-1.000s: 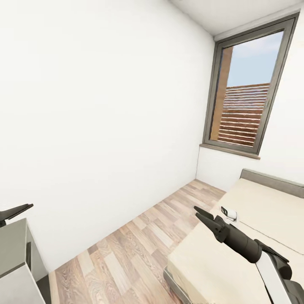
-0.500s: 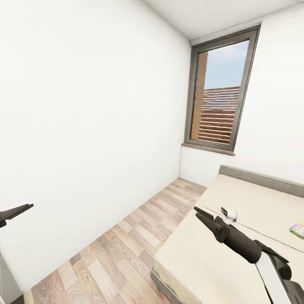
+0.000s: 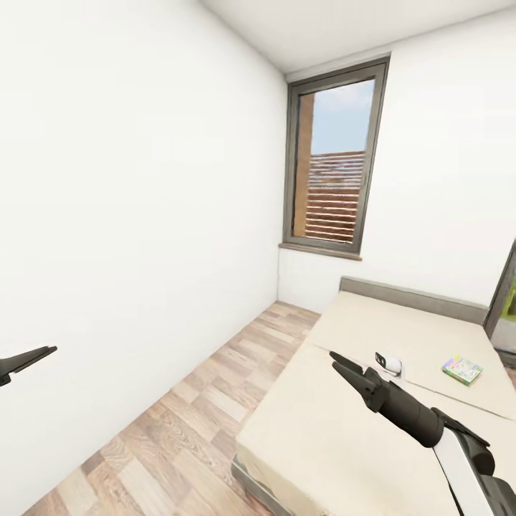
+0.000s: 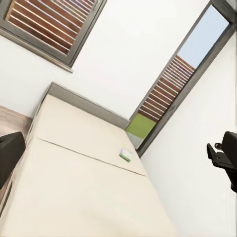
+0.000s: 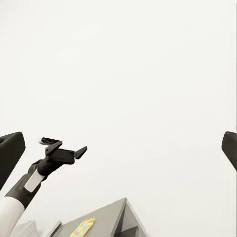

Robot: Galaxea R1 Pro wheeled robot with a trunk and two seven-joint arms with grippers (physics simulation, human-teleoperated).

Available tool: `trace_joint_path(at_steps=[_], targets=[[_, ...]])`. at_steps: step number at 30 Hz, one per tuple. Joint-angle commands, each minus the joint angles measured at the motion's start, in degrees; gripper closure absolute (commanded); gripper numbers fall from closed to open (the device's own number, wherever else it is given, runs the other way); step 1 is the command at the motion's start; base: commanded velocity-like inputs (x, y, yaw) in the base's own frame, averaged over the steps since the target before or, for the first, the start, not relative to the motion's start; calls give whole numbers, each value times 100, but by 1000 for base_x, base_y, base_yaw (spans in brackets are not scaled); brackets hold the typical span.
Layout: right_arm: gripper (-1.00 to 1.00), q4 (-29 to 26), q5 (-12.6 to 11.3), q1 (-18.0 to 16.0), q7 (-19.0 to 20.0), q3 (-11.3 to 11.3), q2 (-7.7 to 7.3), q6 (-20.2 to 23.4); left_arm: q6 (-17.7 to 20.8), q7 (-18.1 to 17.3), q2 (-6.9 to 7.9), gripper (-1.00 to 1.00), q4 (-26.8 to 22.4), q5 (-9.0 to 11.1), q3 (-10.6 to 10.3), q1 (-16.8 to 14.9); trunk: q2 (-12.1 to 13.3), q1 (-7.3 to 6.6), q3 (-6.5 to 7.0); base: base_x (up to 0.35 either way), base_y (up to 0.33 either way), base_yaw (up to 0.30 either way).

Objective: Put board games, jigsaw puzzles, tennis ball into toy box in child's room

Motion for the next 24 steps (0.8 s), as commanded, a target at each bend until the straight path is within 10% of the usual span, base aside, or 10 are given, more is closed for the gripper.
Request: trace_joint_path(at_steps=[1,24], targets=[[-100,4,-34,-3,5,0,-1,45,62,-26,2,-100,-1,-7,3,0,-4,2,0,0,-94,-281],[-100,9,-34,-3,-2,-2,-1,53,69,-26,2,-100,-5,-7,3,0,-4,2,56,0,-198,-281]])
